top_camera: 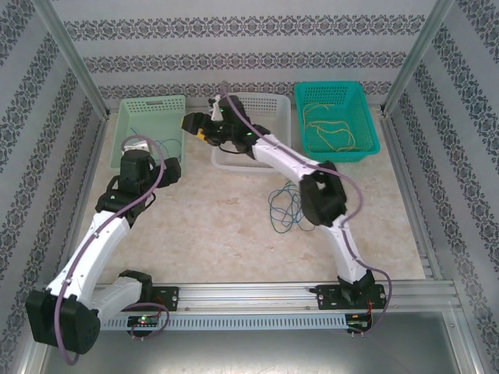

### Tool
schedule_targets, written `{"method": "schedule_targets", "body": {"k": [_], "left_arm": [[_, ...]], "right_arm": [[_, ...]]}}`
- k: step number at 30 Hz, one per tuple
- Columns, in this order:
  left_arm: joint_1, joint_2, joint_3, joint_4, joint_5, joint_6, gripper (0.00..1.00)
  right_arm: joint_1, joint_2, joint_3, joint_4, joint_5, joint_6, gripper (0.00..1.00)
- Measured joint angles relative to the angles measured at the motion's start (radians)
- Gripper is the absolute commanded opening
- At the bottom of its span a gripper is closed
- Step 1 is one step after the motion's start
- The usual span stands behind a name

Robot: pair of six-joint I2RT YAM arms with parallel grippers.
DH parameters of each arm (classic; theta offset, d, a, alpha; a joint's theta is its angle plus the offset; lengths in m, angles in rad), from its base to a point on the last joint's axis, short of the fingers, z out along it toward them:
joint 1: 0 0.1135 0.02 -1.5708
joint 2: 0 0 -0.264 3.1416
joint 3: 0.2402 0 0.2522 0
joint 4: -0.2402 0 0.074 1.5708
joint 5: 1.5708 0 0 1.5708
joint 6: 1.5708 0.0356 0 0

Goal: Untangle the cables

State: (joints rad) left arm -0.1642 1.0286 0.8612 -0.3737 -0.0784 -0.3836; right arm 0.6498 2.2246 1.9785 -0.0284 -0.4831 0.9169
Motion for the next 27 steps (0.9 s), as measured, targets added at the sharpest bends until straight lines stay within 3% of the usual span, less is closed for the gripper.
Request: {"method": "schedule_targets", "body": {"k": [2,5,10,13,18,27], "left_arm": [[-0.014,0.045,0.003,0.003,0.042,0.000,1.00],[-0.086,0.116,0.011,0.019,0.068,0.005,1.00],[-0.277,0.249,0.057,0.061,0.093,0.039,0.99],[-0.372,0.354,0.115,0.096,0.127,0.060,0.95],[-0.465,0.507,0.188,0.137,0.175,0.065,0.92],[-0.516,0.636,0.309,0.133,0.203,0.077,0.89]], "right_arm": [[-0.012,-0.190,-0.169,-0.036,0.068,-0.113,0.80],[-0.048,-0.470,-0.398,-0.098,0.175,-0.230,0.74],[-0.212,-0.775,-0.724,-0.231,0.291,-0.292,0.69],[-0.294,-0.839,-0.890,-0.355,0.364,-0.313,0.69],[-0.412,-0.859,-1.066,-0.483,0.368,-0.311,0.66],[-0.656,-0.775,-1.119,-0.505,0.354,-0.316,0.63]]}}
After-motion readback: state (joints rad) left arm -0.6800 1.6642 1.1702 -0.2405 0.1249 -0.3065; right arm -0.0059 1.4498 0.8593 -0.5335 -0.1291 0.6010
